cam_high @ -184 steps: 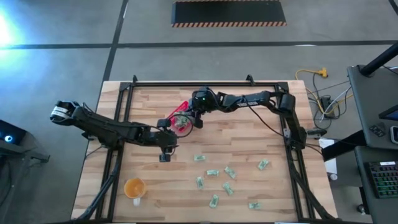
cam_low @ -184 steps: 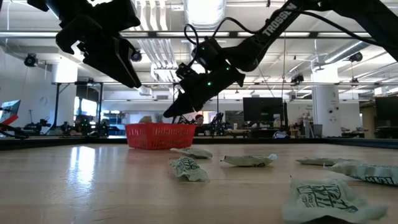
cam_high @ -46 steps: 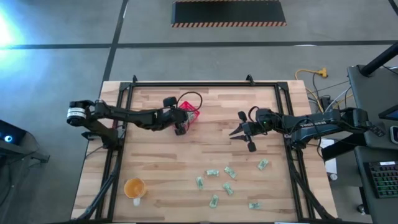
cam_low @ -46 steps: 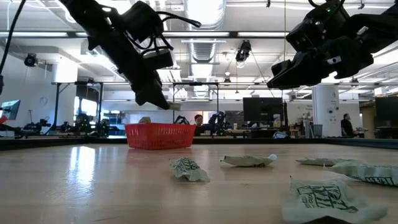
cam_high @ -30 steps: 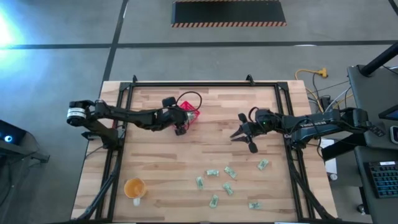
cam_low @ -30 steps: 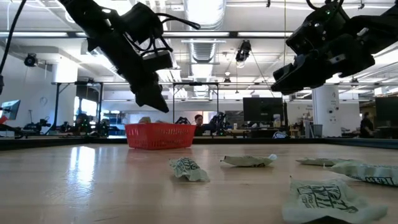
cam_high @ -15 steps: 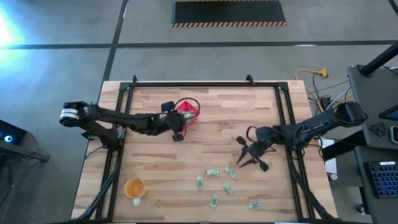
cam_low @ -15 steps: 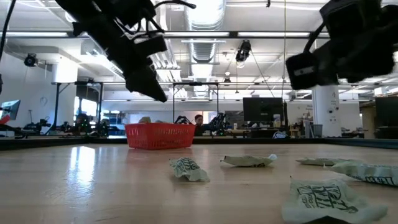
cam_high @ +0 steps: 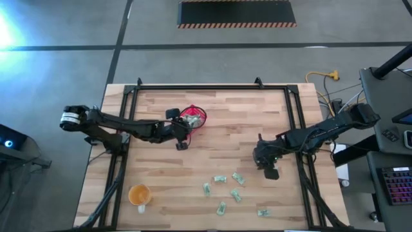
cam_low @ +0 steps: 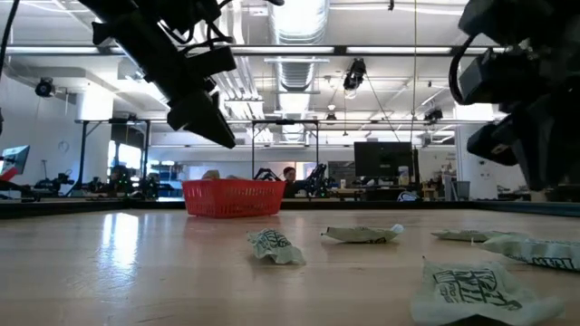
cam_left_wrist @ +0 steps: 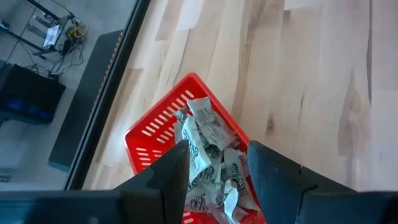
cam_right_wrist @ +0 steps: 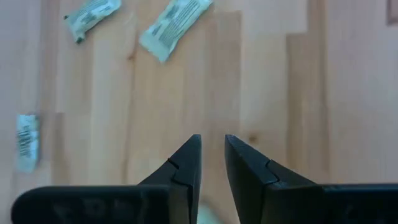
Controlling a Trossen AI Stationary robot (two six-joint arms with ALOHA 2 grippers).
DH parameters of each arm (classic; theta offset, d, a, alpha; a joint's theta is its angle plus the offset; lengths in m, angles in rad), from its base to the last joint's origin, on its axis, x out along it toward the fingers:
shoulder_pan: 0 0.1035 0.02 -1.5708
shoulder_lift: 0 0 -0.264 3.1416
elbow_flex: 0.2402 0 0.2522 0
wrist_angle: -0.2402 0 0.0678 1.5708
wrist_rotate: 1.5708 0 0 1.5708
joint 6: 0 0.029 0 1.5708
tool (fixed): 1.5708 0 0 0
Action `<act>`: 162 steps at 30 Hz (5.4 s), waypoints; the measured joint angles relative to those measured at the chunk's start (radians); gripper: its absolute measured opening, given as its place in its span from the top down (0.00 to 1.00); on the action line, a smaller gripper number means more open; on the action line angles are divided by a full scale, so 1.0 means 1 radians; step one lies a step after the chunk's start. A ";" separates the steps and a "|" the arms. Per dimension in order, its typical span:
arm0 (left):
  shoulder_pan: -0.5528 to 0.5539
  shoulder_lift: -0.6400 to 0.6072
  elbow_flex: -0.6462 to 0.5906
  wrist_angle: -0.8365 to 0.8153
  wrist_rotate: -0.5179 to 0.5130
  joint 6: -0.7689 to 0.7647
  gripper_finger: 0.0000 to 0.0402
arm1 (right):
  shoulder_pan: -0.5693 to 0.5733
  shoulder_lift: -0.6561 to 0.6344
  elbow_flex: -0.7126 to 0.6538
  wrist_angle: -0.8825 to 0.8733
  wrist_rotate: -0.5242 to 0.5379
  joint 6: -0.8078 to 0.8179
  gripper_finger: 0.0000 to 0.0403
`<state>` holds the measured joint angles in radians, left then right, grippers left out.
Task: Pick and place Stevia / Truvia into bins
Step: Put the white stevia packet into the red bin
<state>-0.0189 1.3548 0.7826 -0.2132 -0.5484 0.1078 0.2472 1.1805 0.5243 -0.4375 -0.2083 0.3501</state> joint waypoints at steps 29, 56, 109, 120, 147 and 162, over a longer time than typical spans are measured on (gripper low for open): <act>-0.002 0.000 0.000 -0.043 0.000 0.039 0.63 | 0.365 0.002 -0.001 -0.181 0.263 0.617 0.84; -0.001 0.000 -0.002 -0.043 0.000 0.030 0.63 | 0.390 0.000 -0.085 -0.184 0.344 0.709 0.84; -0.020 -0.170 -0.002 -0.305 -0.080 -0.128 0.63 | -0.149 0.104 0.030 0.865 0.558 -0.671 0.98; -0.092 -0.223 -0.006 -0.317 -0.061 -0.207 0.63 | -0.451 0.480 0.191 1.144 0.185 -0.671 0.98; -0.115 -0.150 -0.007 -0.301 -0.058 -0.312 0.63 | -0.637 0.883 0.813 0.574 -0.160 -0.602 0.96; -0.118 -0.131 -0.007 -0.238 -0.009 -0.293 0.63 | -0.633 0.769 0.800 0.345 -0.279 -0.730 0.64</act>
<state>-0.1372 1.2239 0.7757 -0.4509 -0.5569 -0.1851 -0.3858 1.9492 1.3244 -0.0921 -0.4872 -0.3800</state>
